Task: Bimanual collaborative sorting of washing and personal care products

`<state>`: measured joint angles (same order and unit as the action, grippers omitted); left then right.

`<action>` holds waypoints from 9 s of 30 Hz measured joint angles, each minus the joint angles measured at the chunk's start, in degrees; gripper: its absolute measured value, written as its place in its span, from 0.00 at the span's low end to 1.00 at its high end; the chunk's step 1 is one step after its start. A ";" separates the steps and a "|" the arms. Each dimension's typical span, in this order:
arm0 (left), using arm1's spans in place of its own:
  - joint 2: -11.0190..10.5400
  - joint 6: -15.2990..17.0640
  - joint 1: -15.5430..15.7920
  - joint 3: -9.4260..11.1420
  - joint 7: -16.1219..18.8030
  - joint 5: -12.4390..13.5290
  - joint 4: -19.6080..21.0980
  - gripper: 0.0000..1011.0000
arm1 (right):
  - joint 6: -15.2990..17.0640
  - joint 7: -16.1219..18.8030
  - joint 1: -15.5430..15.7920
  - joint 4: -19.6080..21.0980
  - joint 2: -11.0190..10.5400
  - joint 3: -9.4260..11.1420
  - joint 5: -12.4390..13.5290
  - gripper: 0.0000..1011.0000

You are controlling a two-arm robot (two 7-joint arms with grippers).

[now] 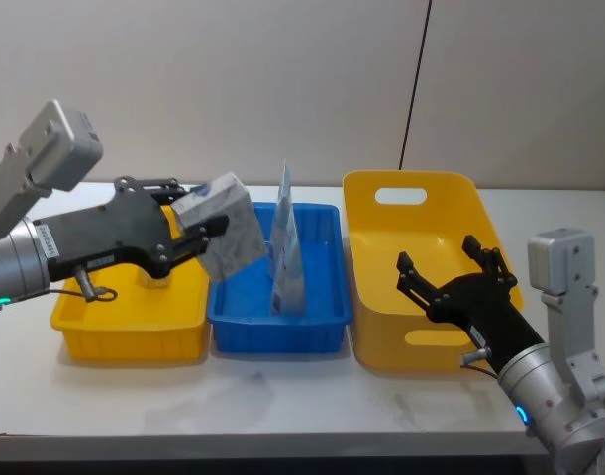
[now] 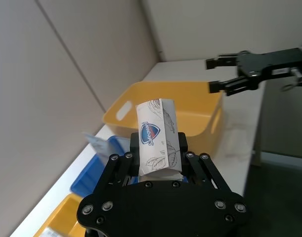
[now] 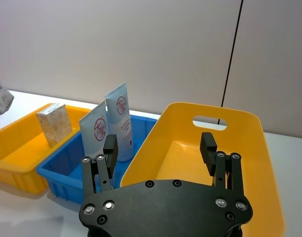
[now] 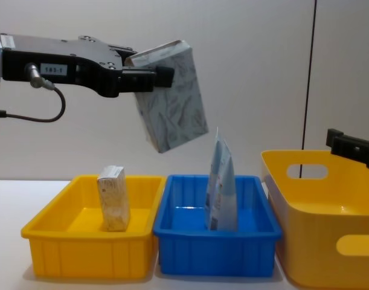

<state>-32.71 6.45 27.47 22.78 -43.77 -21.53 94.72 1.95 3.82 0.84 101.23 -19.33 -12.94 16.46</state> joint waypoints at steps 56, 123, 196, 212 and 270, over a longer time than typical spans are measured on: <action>0.14 -7.53 7.92 11.45 -27.65 -7.55 -9.66 0.36 | 0.00 0.00 0.00 0.00 0.00 0.00 0.00 0.99; 0.21 -7.67 8.13 11.85 -28.22 -7.63 -9.97 0.36 | 7.35 46.35 -3.05 4.36 -20.37 -1.57 22.46 0.99; 0.21 -7.67 8.14 11.85 -28.25 -7.62 -9.97 0.36 | -0.63 53.30 -17.19 -10.05 -14.86 -15.01 15.56 0.64; 0.21 -7.67 8.14 11.84 -28.25 -7.63 -9.97 0.53 | -0.55 53.25 -17.31 -10.13 -14.83 -15.29 15.65 0.27; -0.21 -5.42 7.53 11.44 -25.02 -8.01 -9.58 0.99 | -6.82 33.02 0.38 -2.13 -23.31 1.39 22.83 0.25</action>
<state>-32.92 1.03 35.00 34.22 -68.79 -29.54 85.14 -4.87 36.84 1.21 99.10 -42.64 -11.55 39.29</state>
